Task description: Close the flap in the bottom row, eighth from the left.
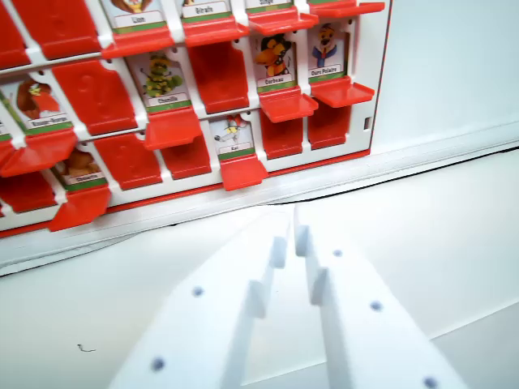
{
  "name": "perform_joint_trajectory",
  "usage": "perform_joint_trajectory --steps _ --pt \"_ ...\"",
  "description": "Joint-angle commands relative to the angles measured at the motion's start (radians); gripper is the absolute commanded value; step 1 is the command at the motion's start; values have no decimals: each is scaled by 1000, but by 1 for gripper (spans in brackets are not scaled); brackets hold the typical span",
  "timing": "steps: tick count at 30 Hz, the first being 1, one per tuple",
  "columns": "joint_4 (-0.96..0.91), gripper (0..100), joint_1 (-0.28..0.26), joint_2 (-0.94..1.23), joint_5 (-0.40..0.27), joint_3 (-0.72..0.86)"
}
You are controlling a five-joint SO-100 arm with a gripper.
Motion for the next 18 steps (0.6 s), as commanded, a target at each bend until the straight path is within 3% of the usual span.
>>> perform_joint_trajectory --steps 1,5,9,18 --pt "178 0 -86 163 58 -192" --pt "337 0 -166 261 107 -239" --pt "396 0 -213 362 87 -222" --pt "419 0 -249 440 61 -147"
